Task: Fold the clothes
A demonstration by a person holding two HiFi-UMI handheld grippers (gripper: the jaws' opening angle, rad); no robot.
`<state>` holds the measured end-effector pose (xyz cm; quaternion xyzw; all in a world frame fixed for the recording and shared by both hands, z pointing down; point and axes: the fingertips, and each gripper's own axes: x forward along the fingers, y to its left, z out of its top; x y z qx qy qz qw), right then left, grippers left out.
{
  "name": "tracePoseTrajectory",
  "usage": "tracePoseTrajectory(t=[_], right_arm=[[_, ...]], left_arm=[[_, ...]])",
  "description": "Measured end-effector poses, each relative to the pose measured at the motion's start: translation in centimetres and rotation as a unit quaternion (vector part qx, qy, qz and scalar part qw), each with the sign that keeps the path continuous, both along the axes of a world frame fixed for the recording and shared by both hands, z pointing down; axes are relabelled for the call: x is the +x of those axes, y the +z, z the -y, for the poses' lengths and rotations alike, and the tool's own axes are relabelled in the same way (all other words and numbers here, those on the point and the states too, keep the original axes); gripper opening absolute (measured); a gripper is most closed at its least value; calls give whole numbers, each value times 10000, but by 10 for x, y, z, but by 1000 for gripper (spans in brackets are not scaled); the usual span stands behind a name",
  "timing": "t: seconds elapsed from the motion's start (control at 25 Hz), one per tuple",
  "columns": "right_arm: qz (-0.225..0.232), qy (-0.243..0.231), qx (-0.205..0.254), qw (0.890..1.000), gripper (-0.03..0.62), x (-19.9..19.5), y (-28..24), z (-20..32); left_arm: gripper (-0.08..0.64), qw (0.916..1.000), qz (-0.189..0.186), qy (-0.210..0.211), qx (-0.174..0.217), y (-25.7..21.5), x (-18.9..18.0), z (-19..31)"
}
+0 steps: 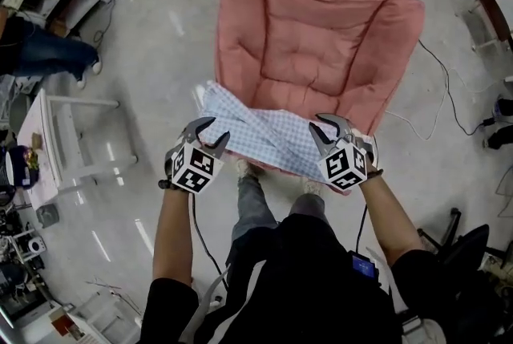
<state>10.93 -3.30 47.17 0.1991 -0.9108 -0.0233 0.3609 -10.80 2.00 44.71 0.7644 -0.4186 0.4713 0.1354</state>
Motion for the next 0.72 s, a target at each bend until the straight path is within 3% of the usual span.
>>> tracePoseTrajectory(t=[0.36, 0.72], right_arm=[[-279, 870, -508, 9945, 94, -95, 56, 10], [-531, 1814, -814, 9786, 92, -143, 91, -2]], left_arm=[[202, 9928, -207, 1047, -538, 72, -88, 69], [184, 9669, -22, 2353, -983, 145, -133, 114]])
